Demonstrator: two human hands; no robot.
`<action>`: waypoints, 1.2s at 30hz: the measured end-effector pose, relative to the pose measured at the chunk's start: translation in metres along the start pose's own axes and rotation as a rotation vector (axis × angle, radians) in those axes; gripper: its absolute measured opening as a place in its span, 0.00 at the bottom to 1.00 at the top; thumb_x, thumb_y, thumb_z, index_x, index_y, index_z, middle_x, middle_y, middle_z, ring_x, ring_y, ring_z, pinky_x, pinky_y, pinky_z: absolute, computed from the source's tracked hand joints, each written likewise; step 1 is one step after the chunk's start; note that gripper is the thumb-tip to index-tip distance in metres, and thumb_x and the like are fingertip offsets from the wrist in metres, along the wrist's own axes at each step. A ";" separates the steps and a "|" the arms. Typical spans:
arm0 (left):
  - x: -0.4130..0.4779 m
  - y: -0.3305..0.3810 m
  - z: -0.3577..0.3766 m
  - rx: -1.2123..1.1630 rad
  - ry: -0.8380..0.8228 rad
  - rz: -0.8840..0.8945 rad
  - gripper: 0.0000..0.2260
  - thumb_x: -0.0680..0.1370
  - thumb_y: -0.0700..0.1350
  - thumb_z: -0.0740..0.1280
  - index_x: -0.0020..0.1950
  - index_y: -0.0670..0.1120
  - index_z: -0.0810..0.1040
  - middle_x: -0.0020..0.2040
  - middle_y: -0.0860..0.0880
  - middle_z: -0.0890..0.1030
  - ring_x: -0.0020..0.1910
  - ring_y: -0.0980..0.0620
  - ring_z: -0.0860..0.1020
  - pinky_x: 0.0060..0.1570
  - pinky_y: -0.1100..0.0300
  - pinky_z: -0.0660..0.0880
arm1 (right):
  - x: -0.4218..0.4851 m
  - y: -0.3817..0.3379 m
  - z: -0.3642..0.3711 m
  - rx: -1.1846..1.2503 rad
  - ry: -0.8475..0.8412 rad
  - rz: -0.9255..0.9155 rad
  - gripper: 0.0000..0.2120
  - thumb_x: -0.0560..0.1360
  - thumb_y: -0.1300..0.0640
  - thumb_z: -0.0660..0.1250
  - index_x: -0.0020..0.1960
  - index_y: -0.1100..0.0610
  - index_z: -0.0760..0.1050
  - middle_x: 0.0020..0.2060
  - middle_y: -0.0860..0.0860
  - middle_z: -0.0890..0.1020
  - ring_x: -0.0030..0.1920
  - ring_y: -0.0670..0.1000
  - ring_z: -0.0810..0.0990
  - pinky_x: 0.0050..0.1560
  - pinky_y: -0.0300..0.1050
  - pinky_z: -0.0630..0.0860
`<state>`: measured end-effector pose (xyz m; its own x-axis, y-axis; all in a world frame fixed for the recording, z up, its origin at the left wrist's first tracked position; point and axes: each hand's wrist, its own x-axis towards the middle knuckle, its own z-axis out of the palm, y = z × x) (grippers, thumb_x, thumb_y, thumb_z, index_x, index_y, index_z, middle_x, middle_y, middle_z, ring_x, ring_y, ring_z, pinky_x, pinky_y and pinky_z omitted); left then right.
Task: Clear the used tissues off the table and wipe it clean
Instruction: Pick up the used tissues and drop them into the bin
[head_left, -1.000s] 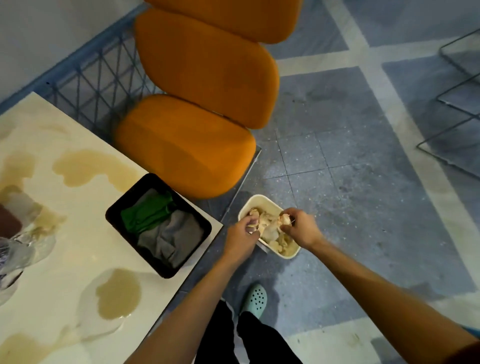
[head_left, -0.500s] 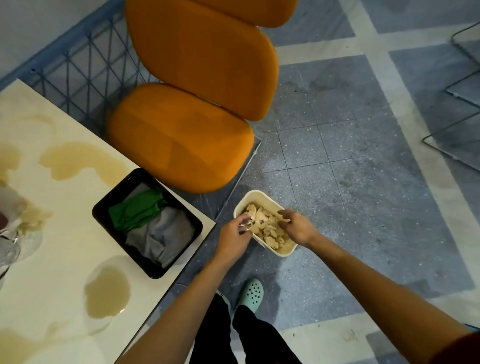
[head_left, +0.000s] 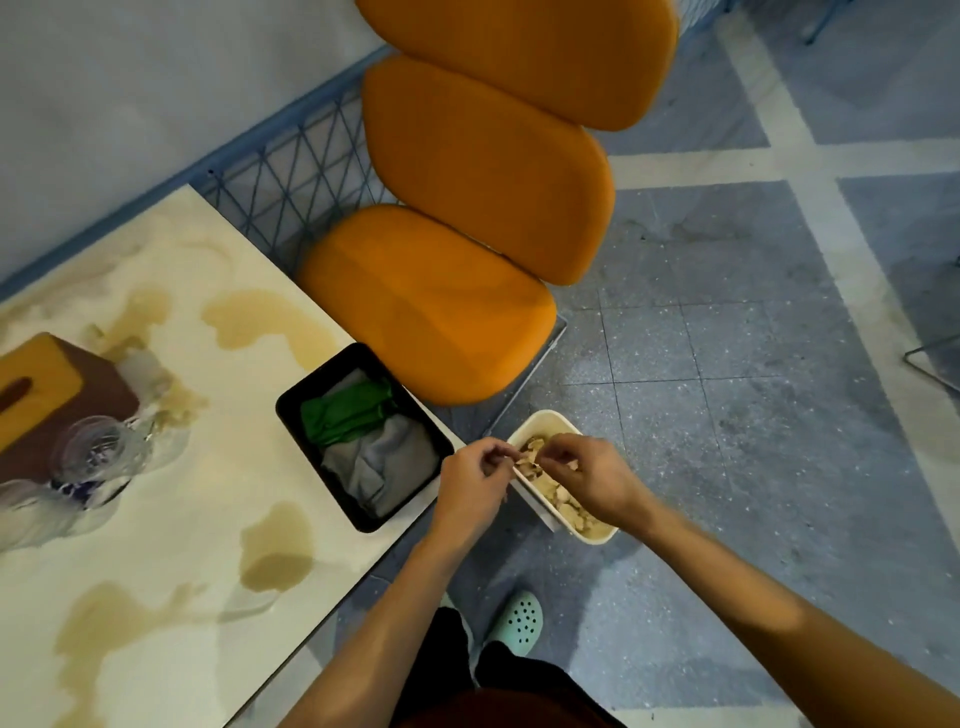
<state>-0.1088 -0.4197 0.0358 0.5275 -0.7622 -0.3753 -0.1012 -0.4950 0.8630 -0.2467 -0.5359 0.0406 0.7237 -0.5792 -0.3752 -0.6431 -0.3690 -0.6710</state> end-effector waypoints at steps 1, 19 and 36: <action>-0.004 0.002 -0.007 -0.009 0.024 0.006 0.06 0.77 0.37 0.66 0.45 0.47 0.81 0.34 0.49 0.81 0.27 0.57 0.76 0.29 0.65 0.72 | 0.001 -0.010 -0.002 -0.009 -0.005 -0.026 0.08 0.78 0.48 0.63 0.50 0.48 0.79 0.44 0.43 0.82 0.44 0.42 0.80 0.48 0.47 0.79; -0.074 -0.008 -0.203 -0.104 0.501 0.040 0.07 0.77 0.39 0.67 0.51 0.50 0.80 0.40 0.50 0.82 0.32 0.52 0.80 0.37 0.61 0.77 | 0.054 -0.227 0.052 -0.072 -0.160 -0.484 0.10 0.79 0.55 0.65 0.59 0.54 0.77 0.48 0.48 0.81 0.47 0.43 0.77 0.42 0.28 0.71; -0.126 -0.109 -0.455 -0.099 0.814 0.016 0.08 0.78 0.41 0.67 0.56 0.49 0.79 0.43 0.51 0.83 0.35 0.56 0.80 0.36 0.60 0.79 | 0.121 -0.465 0.229 -0.082 -0.344 -0.725 0.13 0.77 0.57 0.67 0.61 0.53 0.76 0.48 0.47 0.80 0.46 0.44 0.78 0.43 0.29 0.71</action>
<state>0.2195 -0.0799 0.1428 0.9774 -0.2086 -0.0330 -0.0587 -0.4183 0.9064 0.1972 -0.2680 0.1610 0.9959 0.0766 -0.0490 0.0099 -0.6267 -0.7792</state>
